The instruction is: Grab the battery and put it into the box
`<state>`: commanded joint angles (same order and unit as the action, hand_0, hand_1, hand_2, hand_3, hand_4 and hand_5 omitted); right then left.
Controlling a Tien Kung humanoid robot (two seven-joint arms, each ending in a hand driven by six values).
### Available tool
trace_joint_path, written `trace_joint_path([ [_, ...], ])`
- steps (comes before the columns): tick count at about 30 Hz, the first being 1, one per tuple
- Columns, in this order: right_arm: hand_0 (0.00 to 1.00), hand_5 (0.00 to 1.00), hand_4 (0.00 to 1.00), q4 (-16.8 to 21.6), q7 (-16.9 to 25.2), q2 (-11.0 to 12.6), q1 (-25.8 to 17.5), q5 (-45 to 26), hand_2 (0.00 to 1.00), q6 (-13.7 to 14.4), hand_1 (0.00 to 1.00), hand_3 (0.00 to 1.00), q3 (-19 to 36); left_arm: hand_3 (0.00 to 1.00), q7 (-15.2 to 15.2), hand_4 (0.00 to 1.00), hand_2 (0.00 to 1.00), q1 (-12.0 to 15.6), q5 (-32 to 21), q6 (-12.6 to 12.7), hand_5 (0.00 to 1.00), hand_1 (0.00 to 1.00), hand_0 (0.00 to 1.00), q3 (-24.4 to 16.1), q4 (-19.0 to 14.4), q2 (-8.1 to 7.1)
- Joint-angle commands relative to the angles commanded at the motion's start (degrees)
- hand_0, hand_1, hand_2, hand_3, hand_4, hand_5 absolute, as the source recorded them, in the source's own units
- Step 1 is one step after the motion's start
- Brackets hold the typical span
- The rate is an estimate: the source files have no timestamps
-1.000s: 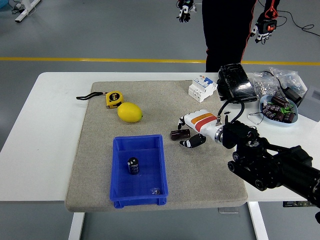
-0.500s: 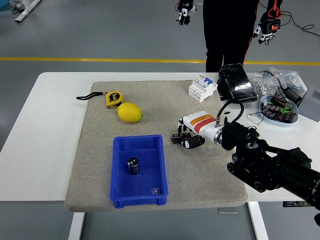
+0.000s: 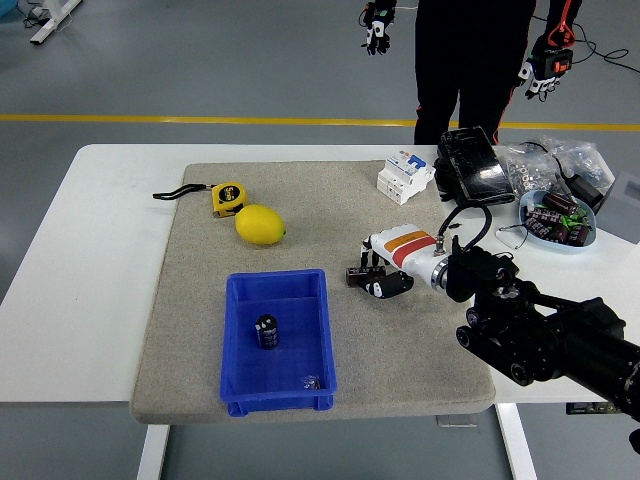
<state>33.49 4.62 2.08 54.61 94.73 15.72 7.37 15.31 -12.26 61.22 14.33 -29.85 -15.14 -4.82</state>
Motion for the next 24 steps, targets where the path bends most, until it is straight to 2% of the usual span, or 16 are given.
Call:
trace_joint_path([
  [2,0.297,0.299,0.676,0.14,0.09,0.06,0.01,-0.18,0.519,0.16,0.442,0.503,-0.15,0.576,0.02,0.622,0.658,0.02,0.04,-0.05,0.571,0.667,0.667,-0.03,-0.01,-0.02],
  [3,0.256,0.304,0.663,0.18,0.12,0.1,0.01,-0.36,0.502,0.14,0.419,0.5,-0.23,0.576,0.02,0.622,0.656,0.04,0.09,-0.09,0.571,0.667,0.665,-0.04,-0.01,-0.04],
  [12,0.224,0.306,0.649,0.47,0.3,0.54,-0.23,-1.22,0.485,-0.01,0.406,0.49,-0.65,0.576,0.14,0.622,0.656,0.26,0.65,-0.32,0.571,0.666,0.666,-0.31,-0.03,-0.09],
  [24,0.213,0.314,0.642,1.61,0.18,1.54,-0.46,-3.87,0.474,2.39,0.396,0.483,-2.87,0.576,0.26,0.622,0.656,0.76,1.46,-0.62,0.571,0.667,0.663,-0.86,-0.01,-0.19],
])
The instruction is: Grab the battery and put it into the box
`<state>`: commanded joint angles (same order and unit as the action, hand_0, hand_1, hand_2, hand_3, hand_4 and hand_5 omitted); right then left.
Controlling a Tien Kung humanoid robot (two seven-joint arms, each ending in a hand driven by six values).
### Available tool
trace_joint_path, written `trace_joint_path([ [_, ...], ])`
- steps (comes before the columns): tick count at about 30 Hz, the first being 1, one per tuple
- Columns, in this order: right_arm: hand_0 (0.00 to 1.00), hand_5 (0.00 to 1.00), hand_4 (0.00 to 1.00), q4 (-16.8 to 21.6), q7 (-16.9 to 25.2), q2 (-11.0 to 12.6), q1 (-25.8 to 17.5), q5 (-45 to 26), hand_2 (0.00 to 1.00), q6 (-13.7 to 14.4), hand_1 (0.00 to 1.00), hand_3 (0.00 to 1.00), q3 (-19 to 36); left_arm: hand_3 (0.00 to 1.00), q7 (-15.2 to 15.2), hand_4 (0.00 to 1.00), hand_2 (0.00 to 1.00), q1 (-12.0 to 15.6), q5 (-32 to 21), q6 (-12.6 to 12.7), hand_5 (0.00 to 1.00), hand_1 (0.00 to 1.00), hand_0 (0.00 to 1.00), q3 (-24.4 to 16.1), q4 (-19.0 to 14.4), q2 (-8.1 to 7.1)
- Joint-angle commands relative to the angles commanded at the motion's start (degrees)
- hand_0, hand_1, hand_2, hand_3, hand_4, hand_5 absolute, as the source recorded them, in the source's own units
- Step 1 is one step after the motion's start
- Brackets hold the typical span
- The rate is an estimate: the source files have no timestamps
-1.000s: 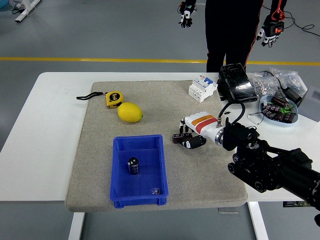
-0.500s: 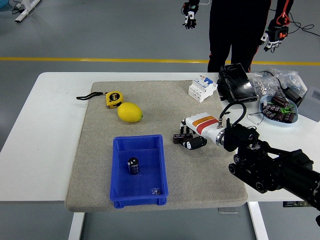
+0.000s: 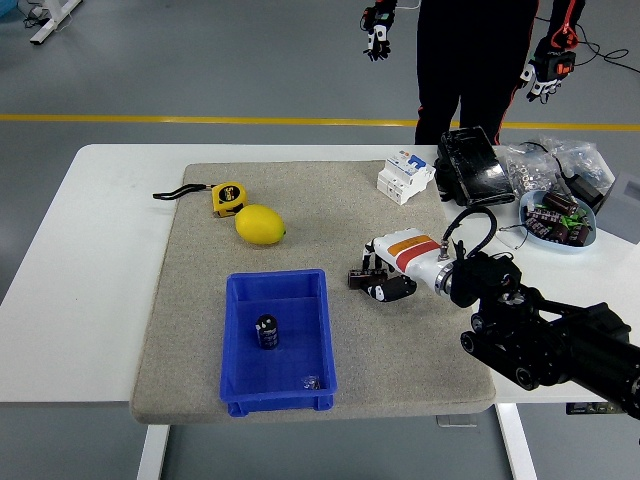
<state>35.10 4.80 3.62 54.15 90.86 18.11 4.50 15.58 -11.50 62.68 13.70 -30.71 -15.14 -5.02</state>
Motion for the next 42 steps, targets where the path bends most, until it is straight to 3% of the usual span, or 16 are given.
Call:
trace_joint_path([
  [12,0.213,0.319,0.625,1.73,-0.47,1.81,0.97,-4.41,0.473,4.66,0.396,0.481,-3.97,0.576,-0.06,0.621,0.657,0.22,-0.22,-0.14,0.571,0.666,0.664,0.12,0.03,-0.19],
  [21,0.213,0.318,0.618,5.72,-1.46,2.86,2.03,-0.37,0.472,4.93,0.396,0.481,-1.05,0.577,-0.1,0.623,0.657,0.33,-0.36,-0.15,0.574,0.663,0.664,0.19,0.08,-0.31],
  [31,0.215,0.32,0.618,16.21,-3.95,3.35,4.43,5.98,0.472,4.98,0.396,0.481,4.25,0.577,-0.05,0.624,0.655,0.73,-0.18,-0.27,0.575,0.662,0.664,0.02,0.15,-0.53],
  [37,0.217,0.313,0.619,23.09,-5.44,3.86,4.65,8.4,0.473,4.27,0.398,0.482,3.71,0.577,-0.09,0.624,0.656,1.05,-0.45,-0.22,0.574,0.661,0.663,0.09,0.19,-0.65],
  [42,0.218,0.307,0.622,27.25,-6.46,2.99,4.67,10.9,0.474,2.4,0.399,0.484,1.53,0.577,-0.05,0.624,0.656,1.2,-0.77,-0.2,0.574,0.66,0.665,0.44,0.09,-0.72],
])
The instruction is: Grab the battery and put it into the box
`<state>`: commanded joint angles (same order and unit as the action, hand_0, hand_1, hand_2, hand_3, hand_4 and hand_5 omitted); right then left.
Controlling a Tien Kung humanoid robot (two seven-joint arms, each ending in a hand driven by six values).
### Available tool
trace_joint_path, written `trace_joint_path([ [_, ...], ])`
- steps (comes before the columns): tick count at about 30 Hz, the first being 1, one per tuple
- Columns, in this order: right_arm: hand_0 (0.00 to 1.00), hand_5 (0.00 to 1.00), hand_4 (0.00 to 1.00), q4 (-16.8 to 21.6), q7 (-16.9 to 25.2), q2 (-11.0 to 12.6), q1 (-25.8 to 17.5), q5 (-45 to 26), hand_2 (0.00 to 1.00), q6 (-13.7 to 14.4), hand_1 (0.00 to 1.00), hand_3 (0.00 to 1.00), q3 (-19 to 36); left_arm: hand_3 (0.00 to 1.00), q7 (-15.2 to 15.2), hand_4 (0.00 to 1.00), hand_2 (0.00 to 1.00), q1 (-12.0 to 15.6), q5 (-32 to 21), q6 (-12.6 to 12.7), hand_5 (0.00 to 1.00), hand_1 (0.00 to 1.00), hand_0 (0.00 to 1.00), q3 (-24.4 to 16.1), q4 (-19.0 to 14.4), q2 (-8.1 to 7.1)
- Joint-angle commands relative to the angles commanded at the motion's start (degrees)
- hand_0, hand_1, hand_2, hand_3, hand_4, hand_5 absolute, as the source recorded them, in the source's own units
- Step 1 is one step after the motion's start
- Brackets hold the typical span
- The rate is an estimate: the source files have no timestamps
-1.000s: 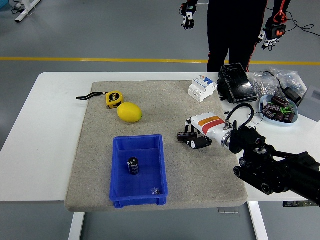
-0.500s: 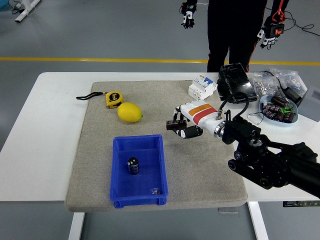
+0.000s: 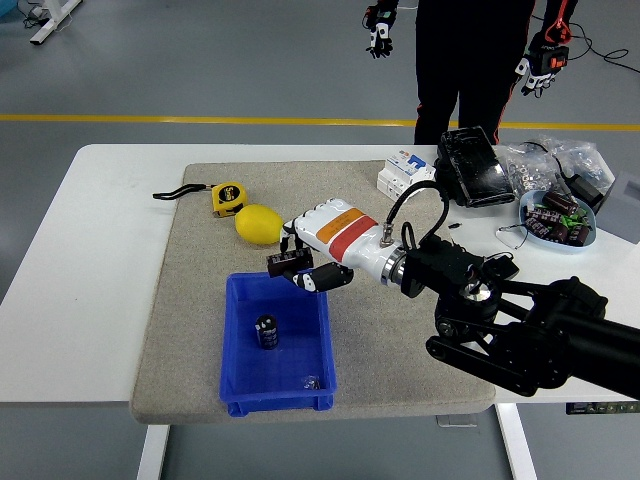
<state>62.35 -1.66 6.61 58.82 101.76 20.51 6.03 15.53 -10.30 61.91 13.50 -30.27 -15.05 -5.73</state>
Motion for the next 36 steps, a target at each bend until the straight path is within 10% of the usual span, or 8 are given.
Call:
trace_joint_path([
  [22,0.262,0.305,0.655,2.28,-1.48,-1.24,0.34,2.51,0.489,-3.45,0.42,0.509,-1.26,0.578,0.4,0.626,0.657,0.31,1.31,-0.4,0.572,0.658,0.665,-0.86,-0.05,-0.08],
  [36,0.267,0.321,0.681,1.51,-1.85,1.96,-0.26,2.9,0.494,-2.69,0.424,0.51,9.44,0.578,0.51,0.625,0.657,0.89,1.2,-0.45,0.572,0.658,0.666,-0.97,0.03,-0.31],
])
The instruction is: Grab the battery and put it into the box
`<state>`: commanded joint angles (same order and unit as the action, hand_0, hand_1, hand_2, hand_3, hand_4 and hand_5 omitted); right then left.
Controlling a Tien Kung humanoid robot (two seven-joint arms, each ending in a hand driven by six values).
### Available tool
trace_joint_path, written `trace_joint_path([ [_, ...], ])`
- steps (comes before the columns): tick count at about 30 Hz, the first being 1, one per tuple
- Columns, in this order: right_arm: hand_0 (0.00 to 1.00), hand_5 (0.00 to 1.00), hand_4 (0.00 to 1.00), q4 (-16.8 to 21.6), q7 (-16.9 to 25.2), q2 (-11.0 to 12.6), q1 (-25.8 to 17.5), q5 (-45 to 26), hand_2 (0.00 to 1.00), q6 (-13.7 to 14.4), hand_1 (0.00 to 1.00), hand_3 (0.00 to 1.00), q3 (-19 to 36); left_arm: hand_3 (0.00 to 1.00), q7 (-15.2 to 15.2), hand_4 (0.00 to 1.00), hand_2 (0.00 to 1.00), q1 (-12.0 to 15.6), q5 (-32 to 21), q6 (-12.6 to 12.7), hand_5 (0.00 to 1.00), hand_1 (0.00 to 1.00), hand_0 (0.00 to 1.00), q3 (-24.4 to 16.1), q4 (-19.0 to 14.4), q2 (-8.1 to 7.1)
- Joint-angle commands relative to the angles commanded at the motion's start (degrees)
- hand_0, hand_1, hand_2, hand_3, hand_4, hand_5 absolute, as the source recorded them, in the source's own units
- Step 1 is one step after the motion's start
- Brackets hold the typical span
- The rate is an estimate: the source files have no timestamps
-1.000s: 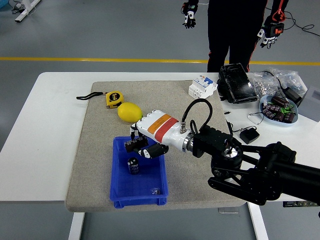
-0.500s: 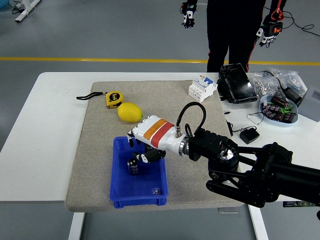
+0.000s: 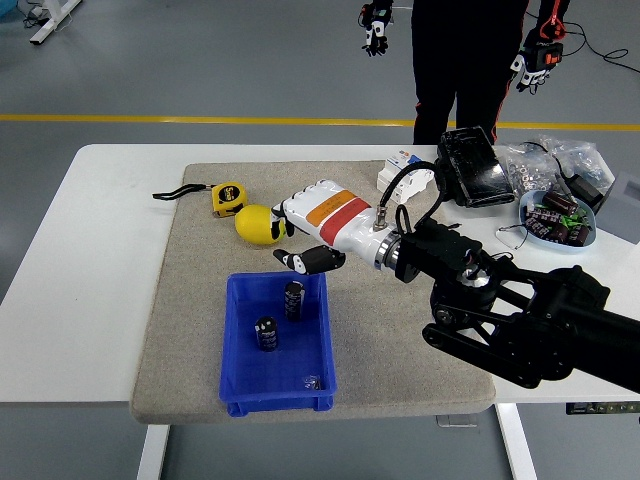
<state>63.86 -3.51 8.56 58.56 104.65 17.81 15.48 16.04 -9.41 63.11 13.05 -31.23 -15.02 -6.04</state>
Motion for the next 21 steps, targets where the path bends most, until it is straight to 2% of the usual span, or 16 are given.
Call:
trace_joint_path([
  [5,0.293,0.322,0.687,-1.68,0.1,2.31,-1.67,-1.06,0.495,0.45,0.427,0.512,4.24,0.578,-0.08,0.626,0.658,0.21,-0.53,0.16,0.571,0.659,0.666,0.28,0.05,0.03],
  [8,0.293,0.322,0.687,-2.42,0.29,4.71,-3.52,-2.65,0.495,1.01,0.427,0.512,7.0,0.578,-0.18,0.626,0.658,0.31,-1.05,0.3,0.571,0.659,0.666,0.57,0.08,0.05],
  [9,0.351,0.321,0.694,-2.66,0.31,5.33,-4.07,-3.29,0.5,1.22,0.438,0.513,7.69,0.578,-0.21,0.626,0.658,0.32,-1.19,0.34,0.571,0.658,0.667,0.66,0.09,0.06],
  [14,0.351,0.321,0.694,-4.16,0.38,9.11,-7.47,-6.8,0.5,2.6,0.438,0.513,13.09,0.578,-0.35,0.626,0.658,0.11,-1.75,0.48,0.571,0.658,0.667,1.12,0.08,0.15],
  [15,0.414,0.328,0.702,-4.36,0.36,9.58,-7.91,-7.18,0.526,2.76,0.474,0.52,13.88,0.578,-0.36,0.626,0.658,0.08,-1.78,0.48,0.571,0.658,0.668,1.15,0.09,0.17],
  [20,0.414,0.328,0.702,-5.34,0.14,12.75,-11.1,-9.77,0.526,3.25,0.474,0.52,18.09,0.578,-0.4,0.626,0.658,0.0,-1.93,0.57,0.571,0.658,0.668,1.17,0.14,0.35],
  [21,0.491,0.339,0.725,-5.44,0.06,13.2,-11.64,-10.02,0.613,3.11,0.53,0.553,18.63,0.578,-0.39,0.626,0.659,0.01,-1.95,0.57,0.571,0.658,0.667,1.16,0.15,0.38],
])
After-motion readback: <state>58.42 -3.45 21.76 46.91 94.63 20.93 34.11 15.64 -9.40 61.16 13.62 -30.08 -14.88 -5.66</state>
